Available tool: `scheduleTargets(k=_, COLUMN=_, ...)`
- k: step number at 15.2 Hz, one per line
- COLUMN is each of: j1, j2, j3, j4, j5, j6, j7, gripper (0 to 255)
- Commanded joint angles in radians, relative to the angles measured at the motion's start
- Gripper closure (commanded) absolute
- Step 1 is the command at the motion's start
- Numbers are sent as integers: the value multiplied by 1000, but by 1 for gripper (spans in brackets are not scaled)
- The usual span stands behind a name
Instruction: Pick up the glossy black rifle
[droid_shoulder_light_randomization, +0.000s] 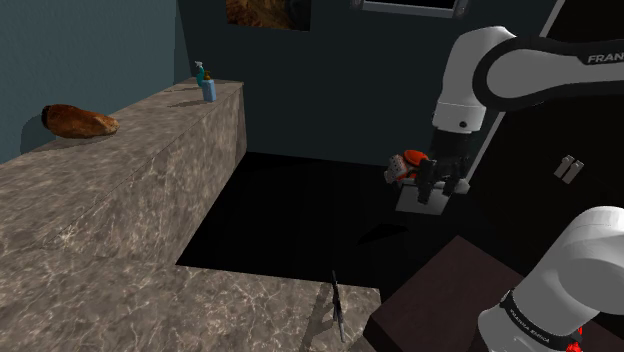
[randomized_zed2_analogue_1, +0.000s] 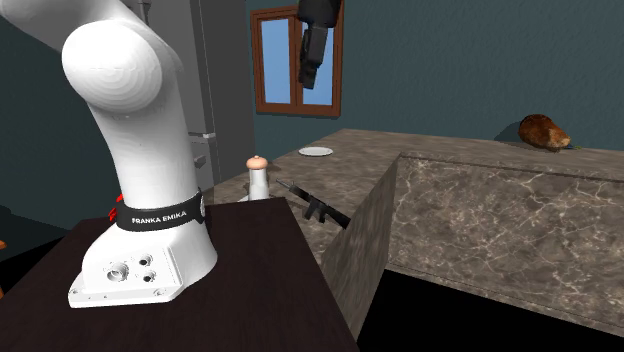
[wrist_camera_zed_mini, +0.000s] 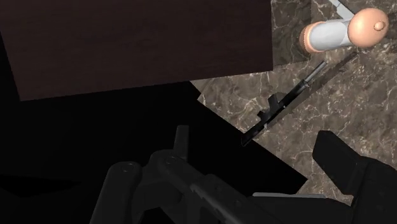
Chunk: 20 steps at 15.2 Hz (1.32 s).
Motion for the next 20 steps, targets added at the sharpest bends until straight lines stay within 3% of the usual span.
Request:
scheduleTargets(k=1, j1=8, j2=25, j3=42, j4=-39, j5=39, j6=71, j7=58, gripper=0)
scheduleTargets(k=7, j1=34, j2=157, j3=166, j4=-112, j5=148, j6=293, j7=211, gripper=0)
scheduleTargets(k=13, j1=45, j2=379, j3=289, j4=-120, j5=230, j6=543, j7=360, gripper=0)
scheduleTargets(k=17, j1=39, j2=567, j3=361, j4=-90, j5=239, j6=716, j7=472, gripper=0)
scheduleTargets(k=20, j1=33, j2=723, j3=397, j4=-52, j5=201, j6=843, j7=576, gripper=0)
